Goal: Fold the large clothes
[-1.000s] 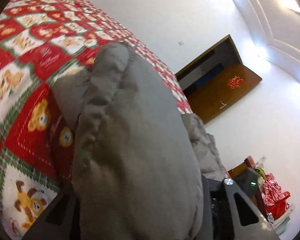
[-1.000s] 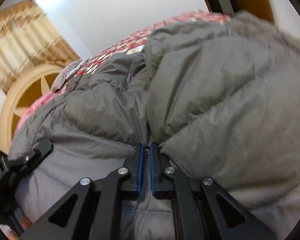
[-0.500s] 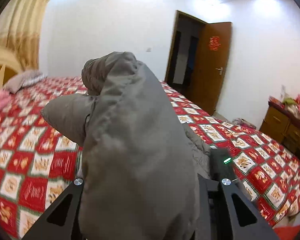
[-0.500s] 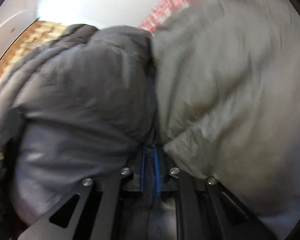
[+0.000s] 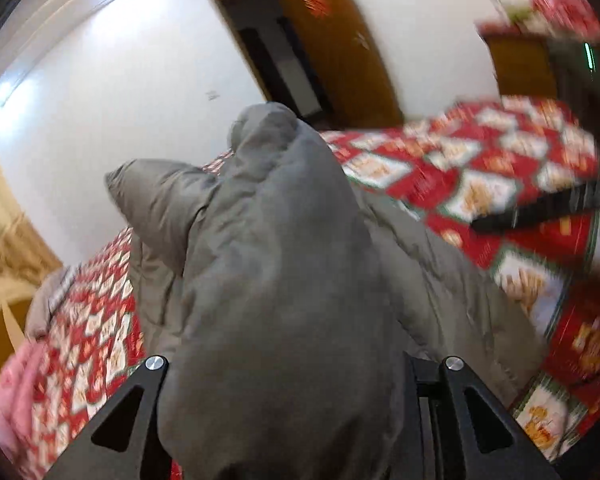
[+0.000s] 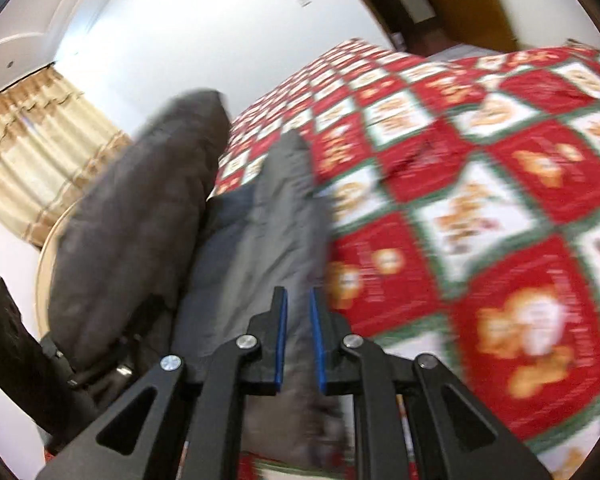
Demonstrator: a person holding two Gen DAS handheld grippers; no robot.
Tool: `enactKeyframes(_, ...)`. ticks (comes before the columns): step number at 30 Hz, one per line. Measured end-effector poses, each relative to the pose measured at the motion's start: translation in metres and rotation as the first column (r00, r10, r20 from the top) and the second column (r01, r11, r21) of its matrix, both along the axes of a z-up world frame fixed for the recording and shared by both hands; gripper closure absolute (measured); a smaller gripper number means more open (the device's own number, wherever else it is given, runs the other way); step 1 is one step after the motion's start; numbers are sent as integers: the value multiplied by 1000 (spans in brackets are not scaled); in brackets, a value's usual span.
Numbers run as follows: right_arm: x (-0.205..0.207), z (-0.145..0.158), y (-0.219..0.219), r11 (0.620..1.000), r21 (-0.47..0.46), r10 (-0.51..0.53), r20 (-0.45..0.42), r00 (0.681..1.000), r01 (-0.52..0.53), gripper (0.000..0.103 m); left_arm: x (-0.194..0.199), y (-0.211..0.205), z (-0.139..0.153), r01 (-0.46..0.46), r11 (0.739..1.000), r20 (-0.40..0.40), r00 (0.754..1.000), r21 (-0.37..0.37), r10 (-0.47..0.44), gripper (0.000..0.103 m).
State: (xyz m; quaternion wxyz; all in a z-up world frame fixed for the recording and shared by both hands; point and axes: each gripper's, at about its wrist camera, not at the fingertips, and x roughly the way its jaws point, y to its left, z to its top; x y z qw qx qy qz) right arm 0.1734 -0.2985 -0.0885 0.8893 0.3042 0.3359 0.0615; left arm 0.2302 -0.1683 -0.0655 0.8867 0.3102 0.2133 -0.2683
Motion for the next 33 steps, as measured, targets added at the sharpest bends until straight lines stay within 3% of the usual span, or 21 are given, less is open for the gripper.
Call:
enactKeyframes(2, -7, 2, -7, 999, -1, -32, 3, 999, 32, 79, -10, -17, -19, 27, 996, 44, 999, 89, -31, 71)
enactKeyframes(4, -12, 5, -17, 999, 14, -53, 18, 998, 53, 57, -16, -30, -37, 50, 986, 88, 994, 158, -65, 70)
enactKeyframes(5, -11, 9, -19, 998, 21, -53, 29, 998, 52, 38, -19, -35, -44, 57, 982, 100, 992, 181, -76, 70)
enactKeyframes(6, -9, 11, -24, 998, 30, -49, 52, 997, 47, 28, -20, -38, -48, 61, 980, 105, 991, 192, -82, 70)
enactKeyframes(11, 21, 31, -23, 1000, 24, 13, 92, 996, -16, 26, -31, -46, -70, 92, 963, 163, 977, 254, -137, 69)
enactKeyframes(15, 56, 60, 4, 989, -99, 118, 122, 985, -107, 26, -33, -46, -71, 95, 961, 157, 978, 261, -139, 69)
enactKeyframes(17, 70, 69, 26, 966, -176, 212, 114, 971, -190, 21, -33, -42, -70, 100, 962, 156, 977, 253, -143, 69)
enactKeyframes(19, 88, 71, 52, 920, -271, 306, 51, 951, -282, 18, -35, -40, -69, 105, 963, 157, 977, 249, -147, 69)
enactKeyframes(20, 94, 68, 60, 898, -307, 337, 22, 941, -315, 19, -34, -40, -68, 107, 963, 155, 977, 246, -148, 69)
enactKeyframes(21, 100, 63, 66, 880, -334, 358, -5, 934, -339, 33, -34, -38, -67, 112, 964, 151, 977, 241, -151, 69)
enactKeyframes(22, 107, 57, 70, 860, -357, 374, -46, 926, -365, 51, -35, -36, -66, 121, 964, 147, 976, 236, -158, 69)
enactKeyframes(23, 112, 47, 69, 855, -358, 377, -69, 924, -375, 83, -36, -32, -64, 129, 964, 141, 976, 231, -164, 69)
enactKeyframes(25, 121, 37, 54, 882, -311, 345, -84, 935, -353, 88, -38, -21, -56, 153, 967, 122, 976, 205, -180, 66)
enactKeyframes(28, 117, 17, 19, 932, -197, 294, -84, 952, -305, 90, -42, -2, -41, 214, 969, 51, 974, 123, -221, 51)
enactKeyframes(30, 116, 4, 8, 952, -130, 264, -101, 959, -276, 91, -45, 17, -27, 274, 960, -26, 962, 51, -274, 40)
enactKeyframes(33, 110, -18, -4, 972, -79, 211, -105, 972, -219, 91, -49, 61, -2, 359, 927, -150, 916, -107, -372, 32)
